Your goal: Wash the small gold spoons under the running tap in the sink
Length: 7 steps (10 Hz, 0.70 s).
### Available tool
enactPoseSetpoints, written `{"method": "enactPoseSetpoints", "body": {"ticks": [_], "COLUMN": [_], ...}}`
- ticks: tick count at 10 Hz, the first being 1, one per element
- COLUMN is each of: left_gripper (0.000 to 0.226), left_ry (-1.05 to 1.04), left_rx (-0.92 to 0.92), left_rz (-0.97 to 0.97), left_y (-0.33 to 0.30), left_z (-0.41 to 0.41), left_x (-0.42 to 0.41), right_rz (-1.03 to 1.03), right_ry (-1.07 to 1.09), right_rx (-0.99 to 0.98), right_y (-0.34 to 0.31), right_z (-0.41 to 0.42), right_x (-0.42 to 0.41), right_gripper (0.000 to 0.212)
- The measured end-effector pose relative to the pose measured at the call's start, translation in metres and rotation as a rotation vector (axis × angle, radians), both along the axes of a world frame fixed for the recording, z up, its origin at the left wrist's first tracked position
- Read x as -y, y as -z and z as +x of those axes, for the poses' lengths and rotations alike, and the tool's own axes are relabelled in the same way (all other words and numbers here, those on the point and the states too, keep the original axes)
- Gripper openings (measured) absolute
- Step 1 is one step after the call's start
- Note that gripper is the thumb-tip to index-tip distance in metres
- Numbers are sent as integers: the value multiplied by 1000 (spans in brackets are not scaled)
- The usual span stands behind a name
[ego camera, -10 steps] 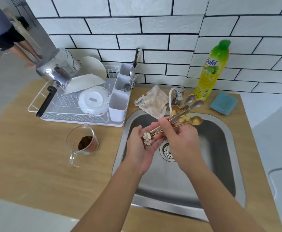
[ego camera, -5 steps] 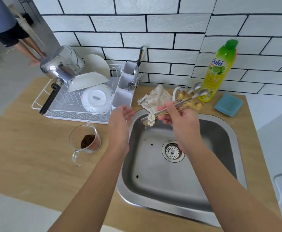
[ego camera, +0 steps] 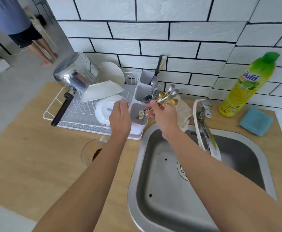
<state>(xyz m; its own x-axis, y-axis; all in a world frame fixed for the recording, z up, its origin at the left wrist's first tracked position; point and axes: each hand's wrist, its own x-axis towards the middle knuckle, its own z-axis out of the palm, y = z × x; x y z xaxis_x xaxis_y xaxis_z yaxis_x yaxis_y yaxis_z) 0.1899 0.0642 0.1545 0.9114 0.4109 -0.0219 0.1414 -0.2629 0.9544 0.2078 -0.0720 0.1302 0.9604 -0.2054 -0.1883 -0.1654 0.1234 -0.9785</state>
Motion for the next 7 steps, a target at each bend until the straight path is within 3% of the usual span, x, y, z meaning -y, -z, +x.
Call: {"method": "enactPoseSetpoints", "body": {"ticks": [1, 2, 3, 4, 5, 7], "left_gripper": [49, 45, 39, 38, 37, 40], "left_ry": [16, 29, 40, 45, 53, 44], "left_rx": [31, 45, 37, 43, 43, 88], "left_rz": [23, 43, 58, 69, 89, 91], "left_y": [10, 16, 18, 19, 17, 12], "left_z": [6, 10, 10, 10, 8, -5], "left_x": [-2, -2, -1, 0, 0, 6], "right_rz": [-139, -295, -169, -66, -261, -220], "right_ry": [-37, -37, 42, 26, -77, -187], "right_rx": [-37, -51, -69, -73, -23, 7], "right_y": [13, 23, 26, 32, 30, 13], "right_z": [5, 6, 3, -2, -7, -34], "right_x": [-6, -9, -14, -16, -12, 11], "right_gripper": [22, 20, 43, 49, 43, 65]}}
